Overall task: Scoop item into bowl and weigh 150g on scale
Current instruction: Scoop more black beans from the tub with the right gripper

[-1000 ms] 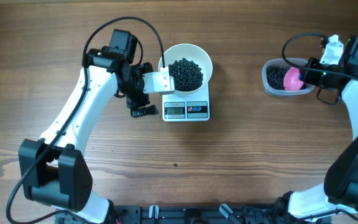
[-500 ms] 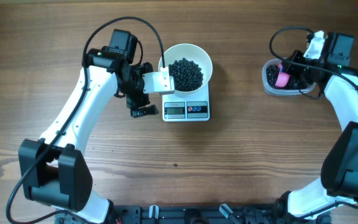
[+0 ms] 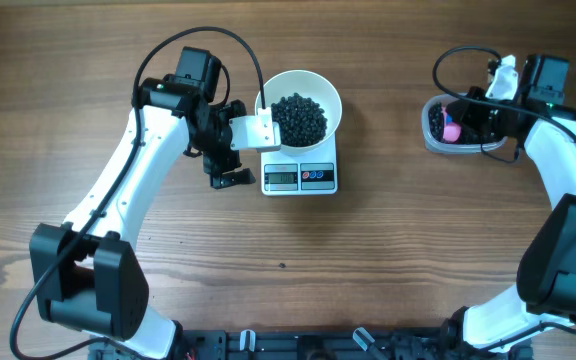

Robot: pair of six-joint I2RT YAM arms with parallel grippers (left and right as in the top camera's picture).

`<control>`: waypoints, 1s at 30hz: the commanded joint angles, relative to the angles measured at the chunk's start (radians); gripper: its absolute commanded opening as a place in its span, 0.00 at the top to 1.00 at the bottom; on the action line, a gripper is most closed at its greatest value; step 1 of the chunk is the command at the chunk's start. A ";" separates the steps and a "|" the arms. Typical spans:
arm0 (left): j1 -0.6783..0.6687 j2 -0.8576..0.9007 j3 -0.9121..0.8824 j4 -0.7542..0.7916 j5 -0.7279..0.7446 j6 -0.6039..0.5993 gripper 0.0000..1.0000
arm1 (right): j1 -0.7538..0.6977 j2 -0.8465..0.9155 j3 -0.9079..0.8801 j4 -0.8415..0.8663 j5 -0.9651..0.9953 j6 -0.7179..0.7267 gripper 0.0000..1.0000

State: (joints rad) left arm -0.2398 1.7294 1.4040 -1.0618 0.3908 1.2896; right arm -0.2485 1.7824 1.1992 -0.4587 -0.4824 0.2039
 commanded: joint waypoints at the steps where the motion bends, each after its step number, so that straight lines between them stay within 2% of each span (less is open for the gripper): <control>1: 0.006 -0.013 0.000 -0.001 0.012 0.016 0.00 | 0.007 0.060 -0.035 0.070 0.027 0.036 0.95; 5: 0.006 -0.013 0.000 -0.001 0.012 0.016 0.00 | -0.014 0.060 -0.035 0.134 -0.019 0.071 0.95; 11: 0.006 -0.013 0.000 -0.001 0.012 0.016 0.00 | -0.039 0.060 -0.035 0.040 -0.059 0.083 0.96; 17: 0.006 -0.013 0.000 -0.001 0.012 0.016 0.00 | -0.113 0.060 -0.035 -0.040 -0.116 -0.061 0.96; 19: 0.006 -0.013 0.000 -0.001 0.012 0.016 0.00 | -0.158 0.060 -0.035 -0.029 -0.215 -0.093 0.96; 23: 0.006 -0.013 0.000 -0.001 0.012 0.016 0.00 | -0.231 0.060 -0.035 -0.006 -0.364 -0.096 0.96; 30: 0.006 -0.013 0.000 -0.001 0.012 0.016 0.00 | -0.281 0.060 -0.035 0.003 -0.374 -0.095 0.96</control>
State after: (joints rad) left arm -0.2398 1.7294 1.4040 -1.0618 0.3908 1.2896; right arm -0.5179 1.8290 1.1801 -0.4599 -0.8040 0.1291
